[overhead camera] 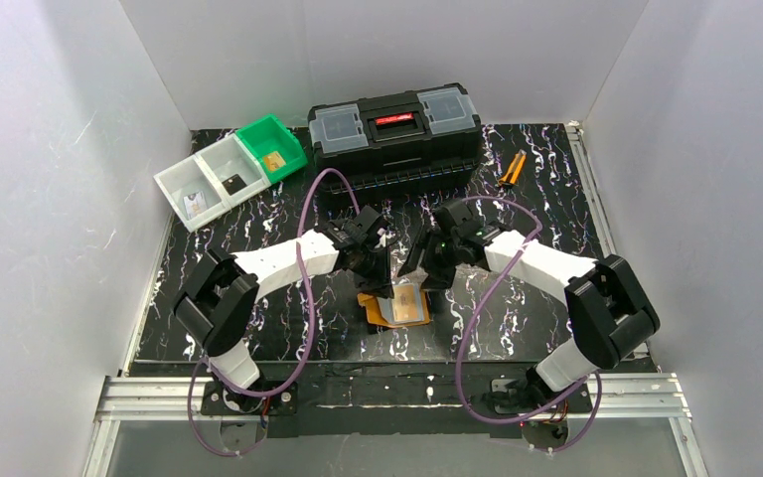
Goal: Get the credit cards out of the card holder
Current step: Remove the credit card from the card holder.
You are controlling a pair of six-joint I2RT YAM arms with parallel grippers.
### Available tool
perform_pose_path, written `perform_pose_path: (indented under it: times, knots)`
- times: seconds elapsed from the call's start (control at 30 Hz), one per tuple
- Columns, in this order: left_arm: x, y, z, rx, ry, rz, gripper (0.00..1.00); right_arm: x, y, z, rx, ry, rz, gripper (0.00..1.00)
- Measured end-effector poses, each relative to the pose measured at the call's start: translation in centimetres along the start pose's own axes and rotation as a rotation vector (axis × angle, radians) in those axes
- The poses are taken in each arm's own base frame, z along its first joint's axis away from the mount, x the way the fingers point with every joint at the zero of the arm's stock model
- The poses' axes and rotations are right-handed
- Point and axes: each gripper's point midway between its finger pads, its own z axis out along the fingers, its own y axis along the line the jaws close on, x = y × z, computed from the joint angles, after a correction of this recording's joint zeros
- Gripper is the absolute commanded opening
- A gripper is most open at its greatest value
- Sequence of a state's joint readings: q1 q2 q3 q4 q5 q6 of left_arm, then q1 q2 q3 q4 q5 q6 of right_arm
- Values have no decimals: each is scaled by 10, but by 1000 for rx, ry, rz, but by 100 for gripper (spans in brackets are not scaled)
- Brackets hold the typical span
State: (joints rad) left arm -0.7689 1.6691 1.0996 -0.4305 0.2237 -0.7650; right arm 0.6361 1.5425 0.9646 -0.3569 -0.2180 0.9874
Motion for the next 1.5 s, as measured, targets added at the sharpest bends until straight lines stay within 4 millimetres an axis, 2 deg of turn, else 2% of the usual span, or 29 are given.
perform_pose_path:
  times: [0.13,0.2,0.43,0.67,0.73,1.07,1.2,1.23,1.3,1.37,1.5]
  knots:
    - [0,4,10,-13,6,0,23,18,-23,5,51,37,-5,44]
    - [2,8,15,-21,15,-3,24,26,-29,7,69,51,-21,37]
    - [9,15,26,-20,26,-17,25,42,-30,10,94,71,-88,28]
    - [12,15,33,22,30,-36,25,52,-50,23,185,97,-125,28]
    - [13,15,35,39,32,-42,23,53,-50,24,195,105,-132,29]
    - [12,12,36,129,40,-83,8,60,-49,26,218,124,-156,28]
    - [9,11,36,156,29,-82,0,63,-50,26,225,132,-154,36]
    - [9,11,36,159,28,-82,0,63,-49,26,225,132,-155,40]
    - [9,11,35,164,27,-81,0,63,-48,26,222,132,-157,42]
    - [9,10,35,167,28,-81,0,63,-45,26,215,133,-156,42]
    - [8,11,34,173,31,-72,0,64,-46,27,222,136,-157,35]
